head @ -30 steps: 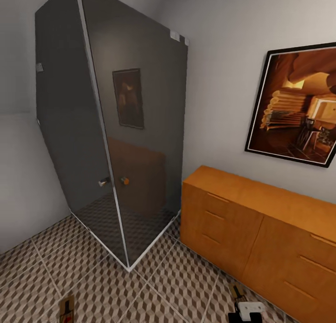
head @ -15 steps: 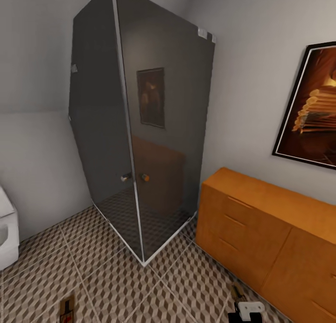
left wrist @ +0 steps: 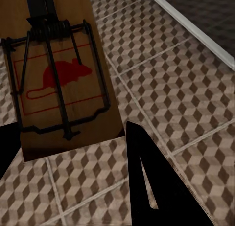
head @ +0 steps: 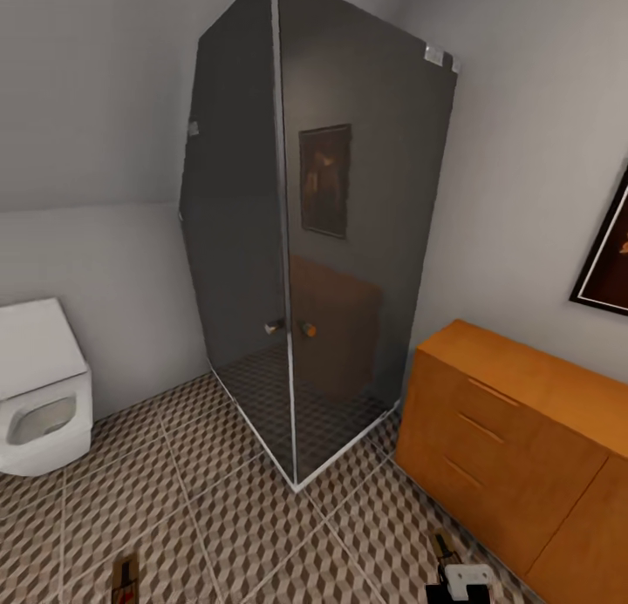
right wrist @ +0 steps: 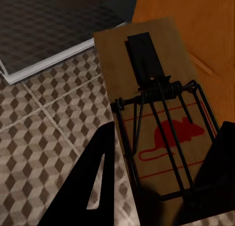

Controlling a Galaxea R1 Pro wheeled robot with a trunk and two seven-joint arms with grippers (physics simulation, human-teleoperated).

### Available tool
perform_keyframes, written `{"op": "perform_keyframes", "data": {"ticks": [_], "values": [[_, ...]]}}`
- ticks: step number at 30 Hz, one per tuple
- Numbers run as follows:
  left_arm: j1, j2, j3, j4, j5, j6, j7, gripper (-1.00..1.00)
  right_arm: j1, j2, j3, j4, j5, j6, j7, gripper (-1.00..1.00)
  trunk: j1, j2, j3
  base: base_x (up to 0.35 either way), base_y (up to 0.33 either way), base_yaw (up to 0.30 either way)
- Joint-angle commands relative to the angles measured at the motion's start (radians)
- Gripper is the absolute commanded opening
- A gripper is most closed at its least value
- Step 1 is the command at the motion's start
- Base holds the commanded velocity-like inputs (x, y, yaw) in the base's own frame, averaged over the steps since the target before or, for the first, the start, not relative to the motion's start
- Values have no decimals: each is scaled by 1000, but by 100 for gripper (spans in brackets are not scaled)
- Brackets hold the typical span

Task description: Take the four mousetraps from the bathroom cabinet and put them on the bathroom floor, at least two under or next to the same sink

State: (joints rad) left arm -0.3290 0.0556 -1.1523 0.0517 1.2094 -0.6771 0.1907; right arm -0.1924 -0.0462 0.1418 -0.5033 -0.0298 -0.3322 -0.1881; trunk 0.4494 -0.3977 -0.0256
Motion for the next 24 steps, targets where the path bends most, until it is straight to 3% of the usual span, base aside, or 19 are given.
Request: {"op": "perform_keyframes", "data": {"ticks": [1, 13, 24], "values": [[-1, 0, -7, 0, -7, 1, 13, -100, -1, -1, 8, 0, -4, -2, -8, -100, 1, -2, -3, 0, 0, 284], [-1, 0, -7, 0, -8, 1, 13, -100, -1, -1, 8, 0, -4, -2, -8, -100, 1, -2, -7, 0, 8, 284], [-1, 0, -7, 0, -7, 1, 13, -100, -1, -1, 8, 0, -4, -1, -8, -100, 1, -2, -12, 0, 153, 284]]}}
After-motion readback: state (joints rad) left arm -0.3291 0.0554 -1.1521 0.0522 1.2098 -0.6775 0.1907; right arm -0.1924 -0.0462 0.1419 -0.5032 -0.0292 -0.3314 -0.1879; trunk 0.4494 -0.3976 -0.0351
